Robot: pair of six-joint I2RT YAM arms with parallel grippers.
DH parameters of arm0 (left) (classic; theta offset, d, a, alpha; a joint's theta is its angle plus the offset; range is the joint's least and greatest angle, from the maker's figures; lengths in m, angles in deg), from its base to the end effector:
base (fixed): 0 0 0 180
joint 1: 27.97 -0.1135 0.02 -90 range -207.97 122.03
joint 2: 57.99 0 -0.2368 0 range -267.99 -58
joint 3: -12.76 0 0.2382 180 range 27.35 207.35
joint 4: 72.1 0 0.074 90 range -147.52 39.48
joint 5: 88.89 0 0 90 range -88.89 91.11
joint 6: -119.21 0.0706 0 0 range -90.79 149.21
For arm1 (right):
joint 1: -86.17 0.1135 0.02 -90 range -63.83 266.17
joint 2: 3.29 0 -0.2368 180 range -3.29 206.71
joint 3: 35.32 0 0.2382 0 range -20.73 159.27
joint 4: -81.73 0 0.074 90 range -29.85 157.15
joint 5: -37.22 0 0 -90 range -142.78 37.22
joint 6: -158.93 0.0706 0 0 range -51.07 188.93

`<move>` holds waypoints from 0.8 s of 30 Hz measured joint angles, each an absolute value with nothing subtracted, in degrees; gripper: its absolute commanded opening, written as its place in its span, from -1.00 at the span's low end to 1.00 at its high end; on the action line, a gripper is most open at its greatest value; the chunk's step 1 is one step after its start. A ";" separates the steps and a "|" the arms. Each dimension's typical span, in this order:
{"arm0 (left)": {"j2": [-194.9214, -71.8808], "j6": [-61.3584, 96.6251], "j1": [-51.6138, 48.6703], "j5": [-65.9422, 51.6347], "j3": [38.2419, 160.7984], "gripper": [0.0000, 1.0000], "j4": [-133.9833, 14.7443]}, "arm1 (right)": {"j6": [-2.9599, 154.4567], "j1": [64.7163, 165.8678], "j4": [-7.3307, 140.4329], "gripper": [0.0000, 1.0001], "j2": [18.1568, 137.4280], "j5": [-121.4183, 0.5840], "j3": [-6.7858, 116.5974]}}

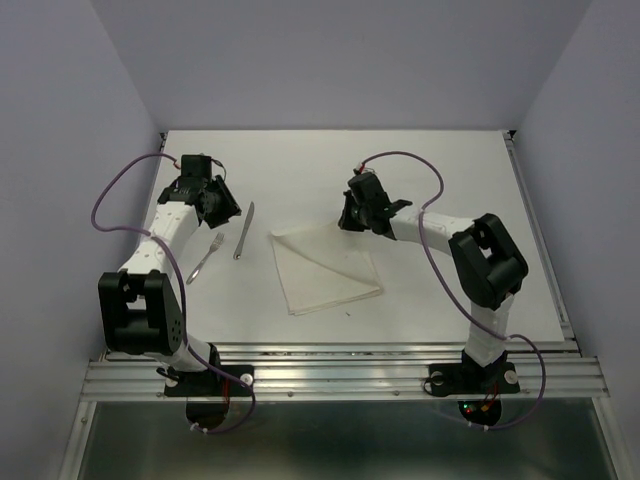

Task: Fold the napkin into a case and place the utensils inside
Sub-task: Fold the top corner of the square-folded napkin at the center of the board.

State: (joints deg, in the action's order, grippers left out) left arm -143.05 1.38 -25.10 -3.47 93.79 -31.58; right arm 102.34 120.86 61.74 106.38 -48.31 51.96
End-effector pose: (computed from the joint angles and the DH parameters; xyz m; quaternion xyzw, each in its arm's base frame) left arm 0.3394 -0.0227 0.2314 -0.1841 0.9032 -0.1377 0.3625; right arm 0.3539 0.2383 0.1484 0.0055 0.9143 0.1963 0.3542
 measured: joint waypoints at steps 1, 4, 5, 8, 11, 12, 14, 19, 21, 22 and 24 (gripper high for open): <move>-143.20 1.38 -25.10 -3.54 93.79 -0.03 -31.54 | 102.45 120.67 61.74 -0.99 106.38 -48.33 51.96; -143.40 1.38 -25.10 -3.69 93.81 -0.03 -31.54 | 102.80 120.25 62.00 -0.99 106.49 -48.33 51.96; -143.42 1.40 -25.10 -3.80 93.81 -0.03 -31.54 | 102.84 120.16 62.24 -0.99 106.68 -48.33 51.96; -143.44 1.57 -25.10 -4.08 93.81 -0.03 -31.56 | 102.89 119.86 62.48 -0.99 107.41 -48.33 51.96; -143.44 1.92 -25.08 -4.70 93.81 -0.03 -31.54 | 102.87 119.57 62.48 -0.99 107.89 -48.33 51.96; -143.44 2.06 -24.97 -4.76 93.83 -0.03 -31.54 | 102.89 119.53 62.48 -0.99 107.91 -48.31 51.96; -143.58 2.23 -24.62 -4.91 93.92 -0.03 -31.54 | 102.87 119.49 62.61 -0.99 107.91 -48.26 52.00; -144.43 2.43 -23.76 -5.15 94.05 -0.03 -31.54 | 102.89 119.33 62.70 -0.99 107.91 -48.04 52.00; -144.58 2.45 -23.52 -5.22 94.05 -0.03 -31.56 | 102.98 119.18 62.72 -0.99 107.91 -47.91 52.00; -144.60 2.45 -23.46 -5.31 94.05 -0.02 -31.56 | 103.04 119.11 62.74 -0.99 107.91 -47.78 52.00; -144.60 2.60 -23.15 -5.53 94.05 -0.01 -31.56 | 103.09 119.05 62.72 -0.99 107.91 -47.43 52.00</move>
State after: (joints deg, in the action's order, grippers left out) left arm -144.60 2.60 -23.15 -5.53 94.05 -31.56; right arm 103.09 119.05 62.72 107.91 -47.43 52.00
